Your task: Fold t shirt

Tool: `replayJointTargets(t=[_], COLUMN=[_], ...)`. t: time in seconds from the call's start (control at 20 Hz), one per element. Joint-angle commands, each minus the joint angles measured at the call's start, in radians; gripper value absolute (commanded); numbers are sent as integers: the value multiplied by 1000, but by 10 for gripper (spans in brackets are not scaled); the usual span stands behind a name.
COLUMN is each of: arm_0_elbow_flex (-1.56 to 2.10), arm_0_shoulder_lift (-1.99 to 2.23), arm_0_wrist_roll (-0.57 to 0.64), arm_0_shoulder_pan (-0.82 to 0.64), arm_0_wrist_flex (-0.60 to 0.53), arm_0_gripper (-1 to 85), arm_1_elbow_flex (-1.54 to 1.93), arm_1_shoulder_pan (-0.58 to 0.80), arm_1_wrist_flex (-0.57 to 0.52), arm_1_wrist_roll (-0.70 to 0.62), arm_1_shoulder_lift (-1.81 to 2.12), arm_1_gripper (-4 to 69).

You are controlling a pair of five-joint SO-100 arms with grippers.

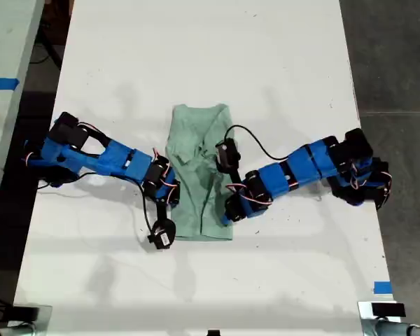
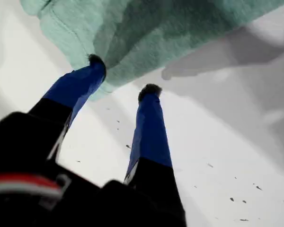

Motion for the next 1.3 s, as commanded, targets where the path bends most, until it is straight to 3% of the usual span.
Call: replayJointTargets(t=[0.0, 0.1, 0.15, 0.3, 0.4, 0.5, 0.6, 0.9, 1.25], arm_0_elbow_flex=[-104, -118, -118, -120, -130, -163, -166, -213, -255], arm_0_shoulder_lift=[-35, -46, -46, -48, -38, -20, 15, 80, 38], arm_0_wrist_roll=[11, 2, 8, 8, 8, 11, -14, -98, -181], arm_0_shoulder_pan=[-5, -2, -2, -2, 2, 11, 23, 74, 77], arm_0_wrist_flex=[-17, -20, -31, -37, -34, -14, 11, 52, 17], arm_0_gripper=[244, 11, -2, -2, 5, 180, 246, 235, 210], arm_1_elbow_flex=[-87, -84, -84, -78, -75, -83, -84, -86, -87], arm_1_shoulder_pan=[-15, -15, -15, -17, -18, -20, -20, -17, -17], arm_1_wrist_flex=[-31, -40, -44, -60, -63, -64, -64, -63, -58], arm_1_wrist_roll=[11, 12, 14, 17, 20, 8, 11, 14, 15], arm_1_shoulder_lift=[-2, -11, -17, -35, -41, -51, -51, -51, -52], arm_1_gripper=[174, 173, 173, 147, 4, 5, 5, 5, 5])
